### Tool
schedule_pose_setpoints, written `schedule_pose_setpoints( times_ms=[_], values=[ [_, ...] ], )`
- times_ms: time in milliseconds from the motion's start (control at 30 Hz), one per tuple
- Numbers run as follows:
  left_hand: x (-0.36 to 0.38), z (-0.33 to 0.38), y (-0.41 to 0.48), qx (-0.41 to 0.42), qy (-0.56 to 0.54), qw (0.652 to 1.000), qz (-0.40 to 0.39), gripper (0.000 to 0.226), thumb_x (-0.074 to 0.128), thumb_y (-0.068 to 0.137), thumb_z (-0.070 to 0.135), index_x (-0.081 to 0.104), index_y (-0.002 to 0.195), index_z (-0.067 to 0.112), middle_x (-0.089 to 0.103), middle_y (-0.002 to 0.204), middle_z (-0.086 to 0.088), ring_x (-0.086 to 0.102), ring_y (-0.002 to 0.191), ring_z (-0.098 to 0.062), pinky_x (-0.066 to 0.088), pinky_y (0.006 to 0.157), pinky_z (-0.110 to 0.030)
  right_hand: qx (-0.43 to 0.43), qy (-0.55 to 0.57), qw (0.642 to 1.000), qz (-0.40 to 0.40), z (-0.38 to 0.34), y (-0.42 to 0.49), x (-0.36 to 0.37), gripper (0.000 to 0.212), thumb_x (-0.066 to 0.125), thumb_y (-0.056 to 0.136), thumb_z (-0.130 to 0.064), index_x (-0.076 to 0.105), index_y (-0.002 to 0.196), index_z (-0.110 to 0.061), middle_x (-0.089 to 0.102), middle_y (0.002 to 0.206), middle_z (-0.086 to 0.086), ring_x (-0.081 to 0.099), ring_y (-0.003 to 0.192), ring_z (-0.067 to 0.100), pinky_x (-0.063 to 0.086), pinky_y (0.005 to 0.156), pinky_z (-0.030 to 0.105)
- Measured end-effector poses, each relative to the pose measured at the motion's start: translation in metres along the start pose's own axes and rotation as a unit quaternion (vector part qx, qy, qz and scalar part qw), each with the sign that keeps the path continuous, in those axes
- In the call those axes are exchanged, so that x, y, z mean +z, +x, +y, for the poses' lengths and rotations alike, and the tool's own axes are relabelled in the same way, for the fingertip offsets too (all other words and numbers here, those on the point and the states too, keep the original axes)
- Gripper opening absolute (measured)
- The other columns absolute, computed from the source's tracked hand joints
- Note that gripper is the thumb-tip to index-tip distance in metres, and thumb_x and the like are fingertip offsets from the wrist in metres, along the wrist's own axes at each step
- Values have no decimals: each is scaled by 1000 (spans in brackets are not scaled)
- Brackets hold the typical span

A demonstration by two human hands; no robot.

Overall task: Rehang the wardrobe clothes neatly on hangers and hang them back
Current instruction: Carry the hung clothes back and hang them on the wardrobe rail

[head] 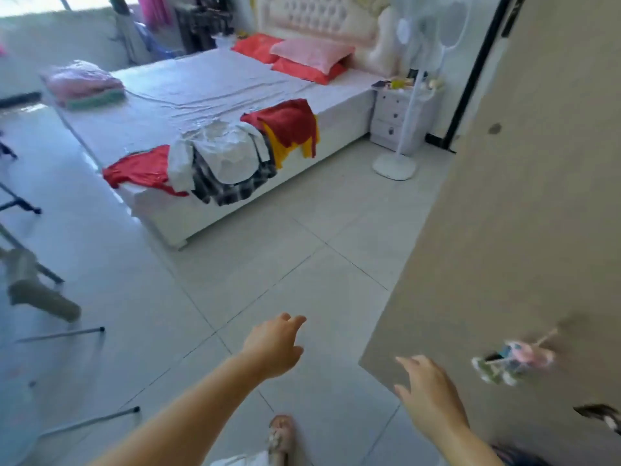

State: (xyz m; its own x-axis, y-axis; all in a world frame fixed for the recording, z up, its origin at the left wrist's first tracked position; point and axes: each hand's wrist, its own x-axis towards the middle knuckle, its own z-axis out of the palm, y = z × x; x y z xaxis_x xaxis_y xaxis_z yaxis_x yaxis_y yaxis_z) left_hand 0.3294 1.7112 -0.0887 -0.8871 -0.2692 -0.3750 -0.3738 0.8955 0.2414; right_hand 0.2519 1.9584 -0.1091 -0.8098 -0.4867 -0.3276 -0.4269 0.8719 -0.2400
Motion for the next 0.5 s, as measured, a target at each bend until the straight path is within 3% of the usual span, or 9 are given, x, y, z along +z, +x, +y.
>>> schedule_pose_setpoints(
  times_ms=[233,500],
  values=[
    [-40,-137,23,-125,-76,989,37,59,49,92,35,23,144,25,39,141,-1,43,125,-23,39,99,-34,-125,-40,991,-20,-137,117,-4,45,48,93,-30,38,136,-28,43,131,-6,40,123,15,35,99,25],
    [-96,-262,87,-175,-112,976,61,58,47,92,36,23,144,27,38,141,0,41,126,-22,34,101,-32,-175,-85,980,-29,-263,243,-18,46,48,93,-32,37,138,-31,40,135,-8,39,125,14,33,97,25]
  ],
)
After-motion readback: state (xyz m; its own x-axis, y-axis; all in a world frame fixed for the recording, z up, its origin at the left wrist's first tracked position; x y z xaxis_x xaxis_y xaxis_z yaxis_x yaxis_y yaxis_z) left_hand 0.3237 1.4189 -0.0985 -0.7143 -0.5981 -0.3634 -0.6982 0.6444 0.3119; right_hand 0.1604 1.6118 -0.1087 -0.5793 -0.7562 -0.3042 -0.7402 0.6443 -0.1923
